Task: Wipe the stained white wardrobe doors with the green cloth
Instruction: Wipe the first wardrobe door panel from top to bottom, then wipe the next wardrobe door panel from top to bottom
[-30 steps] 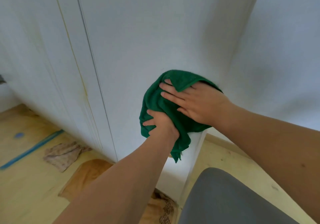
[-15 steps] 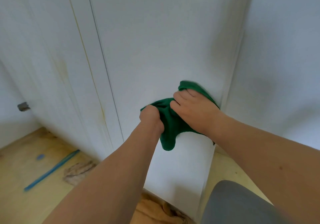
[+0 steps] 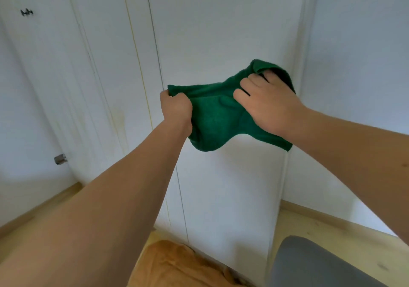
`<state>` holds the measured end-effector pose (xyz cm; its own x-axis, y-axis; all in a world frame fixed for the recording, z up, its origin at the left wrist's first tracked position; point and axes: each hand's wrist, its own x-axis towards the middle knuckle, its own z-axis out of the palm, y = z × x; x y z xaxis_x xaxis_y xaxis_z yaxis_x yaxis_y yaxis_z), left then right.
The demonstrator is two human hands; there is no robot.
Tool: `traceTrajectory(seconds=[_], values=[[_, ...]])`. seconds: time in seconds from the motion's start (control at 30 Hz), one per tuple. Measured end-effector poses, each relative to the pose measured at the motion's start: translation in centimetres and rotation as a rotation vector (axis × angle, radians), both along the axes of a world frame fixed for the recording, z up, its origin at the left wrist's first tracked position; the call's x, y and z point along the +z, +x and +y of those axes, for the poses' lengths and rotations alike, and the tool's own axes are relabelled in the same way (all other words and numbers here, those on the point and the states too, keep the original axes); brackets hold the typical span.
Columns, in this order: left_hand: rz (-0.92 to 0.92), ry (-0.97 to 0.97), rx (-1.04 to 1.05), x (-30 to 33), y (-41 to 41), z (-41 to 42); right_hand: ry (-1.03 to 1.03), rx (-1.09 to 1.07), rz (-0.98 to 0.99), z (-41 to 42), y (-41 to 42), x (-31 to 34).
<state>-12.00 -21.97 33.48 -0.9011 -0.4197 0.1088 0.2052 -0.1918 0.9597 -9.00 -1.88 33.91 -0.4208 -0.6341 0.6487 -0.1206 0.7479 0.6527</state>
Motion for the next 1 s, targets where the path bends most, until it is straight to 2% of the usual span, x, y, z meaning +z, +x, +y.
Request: traceTrajectory(seconds=[0.13, 0.23, 0.33, 0.43, 0.53, 0.6, 0.67, 0.77, 0.83, 0.9, 0.97, 1.0], values=[[0.253, -0.193, 0.038, 1.8, -2.5, 1.7, -0.036, -0.018, 0.057, 1.7, -1.1, 1.4], [0.376, -0.420, 0.022, 1.3, -4.8, 4.6, -0.031, -0.062, 0.016, 3.6, -2.4, -0.2], [0.506, -0.721, 0.032, -2.6, -7.0, 7.3, -0.017, -0.063, -0.060, 5.6, -3.7, -3.2], [0.593, -1.043, 0.151, -9.0, -9.5, 8.3, 0.032, 0.001, -0.086, 6.8, -4.9, -6.3], [0.571, -1.253, 0.257, -15.8, -10.1, 8.8, 0.129, 0.048, -0.124, 7.2, -5.6, -9.0], [0.550, -1.351, 0.219, -21.4, -9.2, 8.9, 0.169, 0.052, -0.209, 6.9, -5.8, -11.8], [0.448, -1.437, 0.077, -27.3, -7.6, 8.8, 0.202, 0.059, -0.355, 6.4, -5.5, -15.2], [0.142, -1.544, -0.261, -32.4, -5.1, 8.7, 0.324, -0.066, -0.592, 4.7, -4.4, -19.3], [-0.001, -1.594, -0.423, -32.3, -3.9, 8.2, 0.369, -0.207, -0.774, 3.5, -3.3, -19.8], [-0.099, -1.603, -0.569, -30.0, -3.2, 7.1, 0.363, -0.211, -0.818, 2.7, -2.7, -18.4], [-0.119, -1.564, -0.639, -26.1, -2.9, 4.8, 0.345, -0.154, -0.735, 1.9, -2.2, -16.1], [-0.111, -1.535, -0.619, -24.0, -3.0, 3.7, 0.318, -0.078, -0.617, 1.6, -2.4, -15.0]])
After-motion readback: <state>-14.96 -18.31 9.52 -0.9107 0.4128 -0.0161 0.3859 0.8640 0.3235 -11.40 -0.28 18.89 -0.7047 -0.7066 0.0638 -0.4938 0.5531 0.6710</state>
